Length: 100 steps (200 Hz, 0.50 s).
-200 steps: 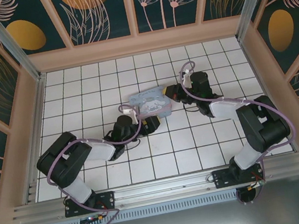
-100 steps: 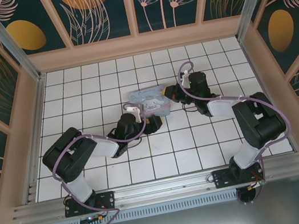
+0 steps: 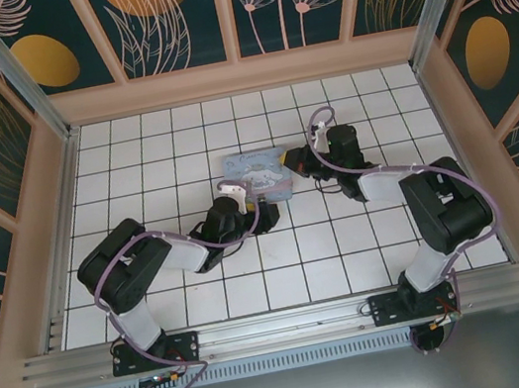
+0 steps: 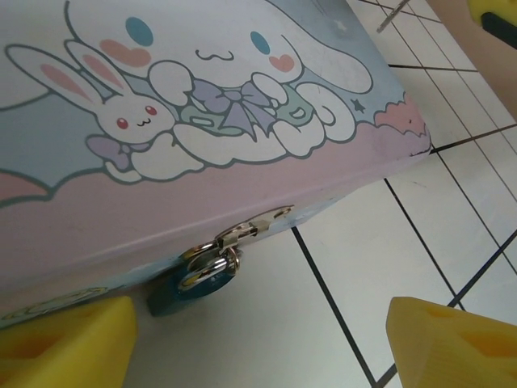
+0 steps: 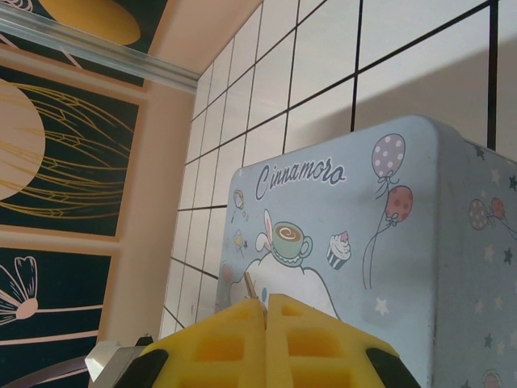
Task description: Unlock a padlock with a key
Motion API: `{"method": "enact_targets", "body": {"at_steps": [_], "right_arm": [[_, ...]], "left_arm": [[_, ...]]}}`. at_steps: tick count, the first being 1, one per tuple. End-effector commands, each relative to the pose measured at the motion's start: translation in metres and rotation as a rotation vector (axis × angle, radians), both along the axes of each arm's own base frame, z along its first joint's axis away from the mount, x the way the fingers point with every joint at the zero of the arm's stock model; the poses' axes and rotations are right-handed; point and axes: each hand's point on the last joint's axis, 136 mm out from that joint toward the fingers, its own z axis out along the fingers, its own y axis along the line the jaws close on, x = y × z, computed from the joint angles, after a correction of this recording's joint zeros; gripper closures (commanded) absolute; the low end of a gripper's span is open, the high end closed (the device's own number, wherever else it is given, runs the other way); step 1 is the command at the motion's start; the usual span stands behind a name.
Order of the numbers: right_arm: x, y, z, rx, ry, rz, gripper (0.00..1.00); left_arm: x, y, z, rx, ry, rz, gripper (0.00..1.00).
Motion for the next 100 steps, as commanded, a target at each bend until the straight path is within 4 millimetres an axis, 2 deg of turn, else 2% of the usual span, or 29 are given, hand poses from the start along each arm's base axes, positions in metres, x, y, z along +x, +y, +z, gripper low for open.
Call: {"method": "enact_targets", "body": {"at_steps": [1, 31, 100], "right_arm": [[0.009, 0.012, 0.022, 0.047, -0.061, 0.024, 1.0], [0.012, 0.016, 0.02, 0.049, -0.057, 0.027, 1.0], [0.009, 0.019, 0.0, 0.048, -0.024, 0.027, 1.0]], "left_arm": [[0.007, -0.006, 0.005, 0.014, -0.058, -0.007, 0.19], [0.008, -0.007, 0.001, 0.028, -0.06, -0.015, 0.19], [0.013, -0.009, -0.005, 0.041, -0.068, -0.01, 0.2]]}}
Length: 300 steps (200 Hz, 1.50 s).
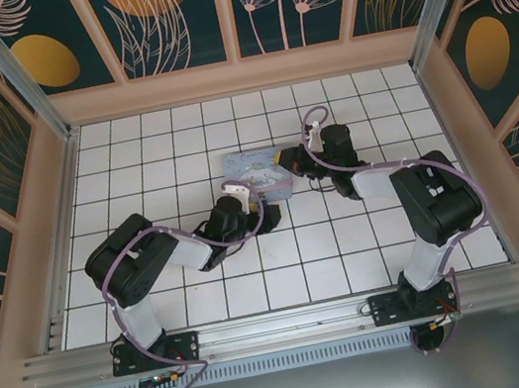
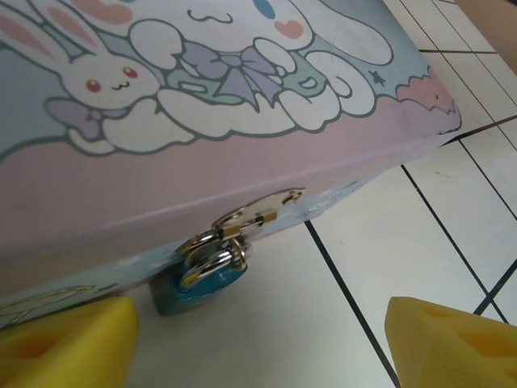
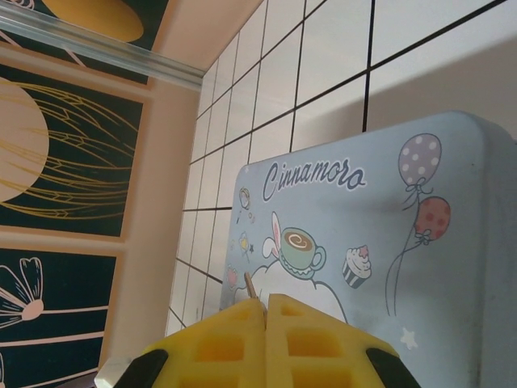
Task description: Unlock a padlock with a key
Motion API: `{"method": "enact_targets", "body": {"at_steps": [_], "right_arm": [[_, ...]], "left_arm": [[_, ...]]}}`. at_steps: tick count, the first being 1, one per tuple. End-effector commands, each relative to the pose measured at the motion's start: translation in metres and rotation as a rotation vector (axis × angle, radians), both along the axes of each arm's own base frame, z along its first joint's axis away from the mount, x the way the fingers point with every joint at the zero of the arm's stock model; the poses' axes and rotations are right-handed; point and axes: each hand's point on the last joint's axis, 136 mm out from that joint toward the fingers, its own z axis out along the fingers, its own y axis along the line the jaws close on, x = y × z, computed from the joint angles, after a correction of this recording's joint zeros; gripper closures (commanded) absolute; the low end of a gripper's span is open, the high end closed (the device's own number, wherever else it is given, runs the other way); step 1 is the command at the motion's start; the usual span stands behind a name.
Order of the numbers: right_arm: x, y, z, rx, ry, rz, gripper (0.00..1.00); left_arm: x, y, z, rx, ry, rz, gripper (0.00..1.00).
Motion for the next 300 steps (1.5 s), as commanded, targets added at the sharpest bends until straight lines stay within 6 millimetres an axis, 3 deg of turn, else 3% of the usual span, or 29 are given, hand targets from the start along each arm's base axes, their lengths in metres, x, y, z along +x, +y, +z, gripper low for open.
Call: {"method": "enact_targets", "body": {"at_steps": [1, 109, 133, 161, 199, 253, 300], "right_arm": [[0.002, 0.005, 0.005, 0.027, -0.031, 0.012, 1.0], [0.003, 0.007, -0.011, 0.027, 0.004, 0.014, 1.0], [0.002, 0.007, -0.015, 0.024, 0.008, 0.014, 1.0], [0.002, 0.007, -0.018, 0.02, 0.015, 0.014, 1.0], [0.003, 0.006, -0.021, 0.016, 0.024, 0.012, 1.0], [0.004, 0.007, -0.023, 0.016, 0.029, 0.015, 1.0], [0.003, 0.007, -0.025, 0.02, 0.034, 0.014, 1.0]], "left_arm": [[0.008, -0.005, 0.005, 0.002, -0.047, 0.004, 0.2], [0.021, -0.009, -0.001, 0.047, -0.079, 0.031, 0.2], [0.02, -0.017, -0.002, 0.046, -0.074, -0.002, 0.2], [0.016, -0.032, 0.002, 0.006, -0.057, -0.068, 0.19], [0.008, -0.051, 0.024, -0.115, -0.043, -0.142, 0.19], [0.006, -0.053, 0.031, -0.198, -0.017, -0.126, 0.18], [0.008, -0.05, 0.022, -0.225, 0.016, -0.089, 0.18]]}}
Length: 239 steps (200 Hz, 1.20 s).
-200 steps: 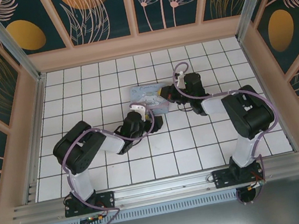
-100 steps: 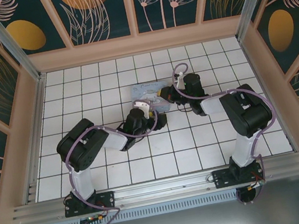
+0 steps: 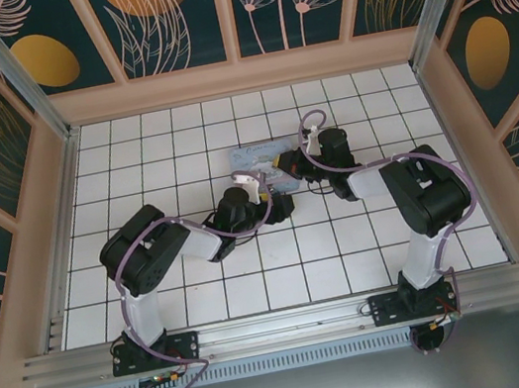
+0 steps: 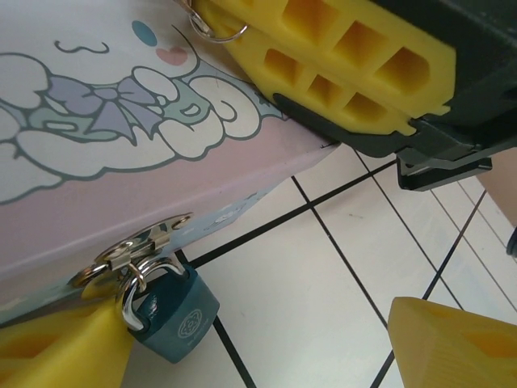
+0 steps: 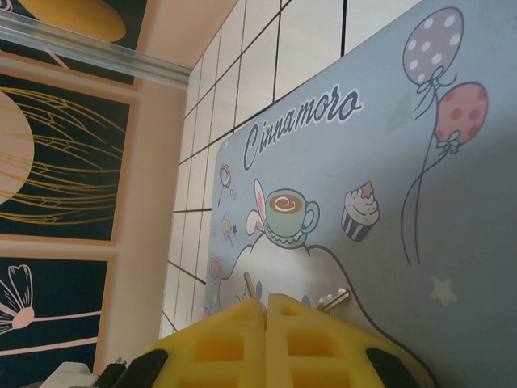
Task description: Unlock a padlock with a key
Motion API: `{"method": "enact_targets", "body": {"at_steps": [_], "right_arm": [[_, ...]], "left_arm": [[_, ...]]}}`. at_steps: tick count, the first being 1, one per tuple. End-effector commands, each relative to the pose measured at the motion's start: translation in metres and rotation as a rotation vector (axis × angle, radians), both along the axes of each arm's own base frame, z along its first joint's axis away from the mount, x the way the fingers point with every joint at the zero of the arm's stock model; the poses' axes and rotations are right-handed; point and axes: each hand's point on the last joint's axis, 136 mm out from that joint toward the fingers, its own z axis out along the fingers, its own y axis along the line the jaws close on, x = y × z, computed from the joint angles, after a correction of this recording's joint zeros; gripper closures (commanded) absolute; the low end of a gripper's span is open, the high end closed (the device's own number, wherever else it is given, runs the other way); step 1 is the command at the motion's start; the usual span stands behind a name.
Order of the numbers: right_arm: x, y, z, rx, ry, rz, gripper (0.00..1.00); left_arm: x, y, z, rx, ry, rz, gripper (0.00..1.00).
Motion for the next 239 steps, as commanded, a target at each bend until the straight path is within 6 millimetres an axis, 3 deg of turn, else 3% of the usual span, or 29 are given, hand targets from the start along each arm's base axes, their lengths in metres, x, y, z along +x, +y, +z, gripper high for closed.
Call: {"method": "enact_targets", "body": {"at_steps": [1, 61, 106, 191, 239], "right_arm": [[-0.002, 0.005, -0.003, 0.017, 0.005, 0.018, 1.0], [-0.004, 0.006, -0.007, 0.029, 0.02, 0.021, 1.0], [-0.004, 0.006, -0.011, 0.032, 0.03, 0.02, 1.0], [-0.005, 0.008, -0.008, 0.037, 0.029, 0.025, 1.0], [-0.006, 0.009, -0.009, 0.035, 0.031, 0.027, 1.0]], "left_arm": [[-0.001, -0.005, 0.002, -0.055, 0.003, -0.001, 0.18], [0.004, -0.002, -0.017, -0.057, 0.056, 0.051, 0.18], [0.01, -0.002, -0.014, -0.125, 0.074, 0.103, 0.23], [0.02, -0.001, -0.022, -0.088, 0.096, 0.156, 0.54], [0.023, -0.002, -0.02, -0.078, 0.098, 0.164, 0.65]]}}
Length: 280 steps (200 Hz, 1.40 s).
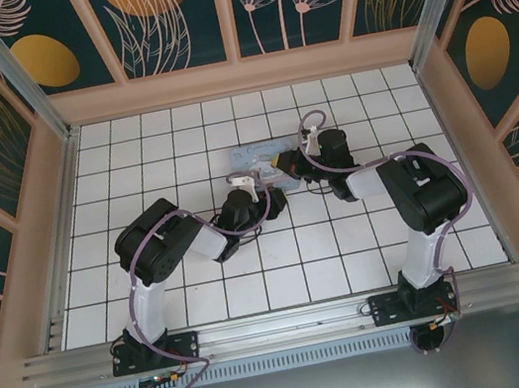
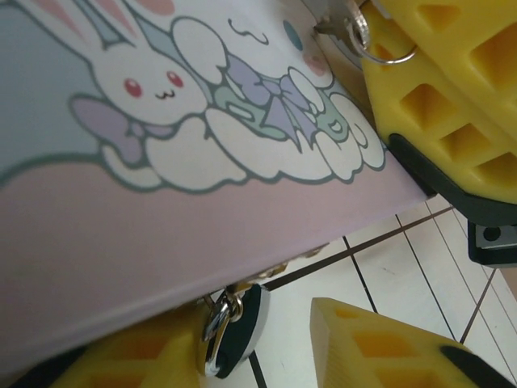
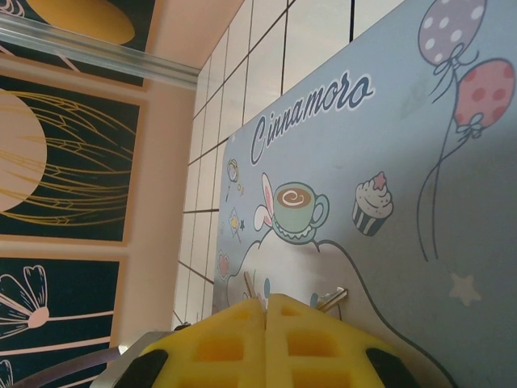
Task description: Unlock a padlock with a key
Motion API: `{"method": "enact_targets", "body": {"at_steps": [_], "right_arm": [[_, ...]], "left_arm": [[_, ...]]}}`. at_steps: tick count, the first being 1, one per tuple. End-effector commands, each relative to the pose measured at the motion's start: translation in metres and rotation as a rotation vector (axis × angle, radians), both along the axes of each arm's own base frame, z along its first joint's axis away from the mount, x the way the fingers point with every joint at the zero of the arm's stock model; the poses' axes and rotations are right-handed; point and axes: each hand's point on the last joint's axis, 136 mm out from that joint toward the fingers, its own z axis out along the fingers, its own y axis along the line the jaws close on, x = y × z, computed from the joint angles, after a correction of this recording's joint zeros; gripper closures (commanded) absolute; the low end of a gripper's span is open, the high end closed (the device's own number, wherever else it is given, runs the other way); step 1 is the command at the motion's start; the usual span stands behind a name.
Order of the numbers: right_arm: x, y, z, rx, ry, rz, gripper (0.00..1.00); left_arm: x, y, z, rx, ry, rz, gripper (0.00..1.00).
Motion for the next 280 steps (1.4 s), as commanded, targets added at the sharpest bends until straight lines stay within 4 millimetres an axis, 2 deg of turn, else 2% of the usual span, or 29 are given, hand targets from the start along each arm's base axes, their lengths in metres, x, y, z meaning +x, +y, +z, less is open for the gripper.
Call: {"method": "enact_targets", "body": {"at_steps": [1, 40, 93, 121, 163, 201, 239, 240, 280], "right_arm": [[-0.006, 0.005, -0.008, 0.001, 0.02, 0.022, 1.0], [-0.008, 0.006, -0.006, 0.004, 0.022, 0.025, 1.0], [-0.007, 0.008, 0.008, 0.011, 0.002, 0.026, 1.0], [-0.008, 0.009, 0.029, 0.028, -0.032, 0.03, 1.0], [-0.021, 0.006, 0.063, 0.04, -0.09, 0.038, 1.0], [-0.051, -0.008, 0.078, 0.061, -0.108, 0.023, 1.0], [-0.099, -0.034, 0.065, 0.048, -0.082, -0.006, 1.0], [-0.1, -0.034, 0.069, 0.053, -0.091, -0.007, 1.0], [-0.141, -0.054, 0.047, 0.065, -0.048, -0.026, 1.0]], "left_arm": [[0.002, -0.005, -0.001, 0.009, 0.004, 0.0, 0.66], [0.003, -0.008, 0.002, 0.009, 0.008, -0.005, 0.77], [-0.002, -0.011, 0.018, -0.034, 0.02, -0.027, 1.0], [-0.01, -0.009, 0.028, -0.061, 0.044, -0.041, 1.0], [-0.026, -0.002, 0.037, -0.09, 0.097, -0.063, 1.0], [-0.038, 0.003, 0.041, -0.134, 0.143, -0.071, 1.0], [-0.048, 0.012, 0.048, -0.21, 0.178, -0.071, 1.0], [-0.049, 0.012, 0.048, -0.212, 0.179, -0.072, 1.0], [-0.058, 0.013, 0.055, -0.289, 0.241, -0.1, 1.0]]}}
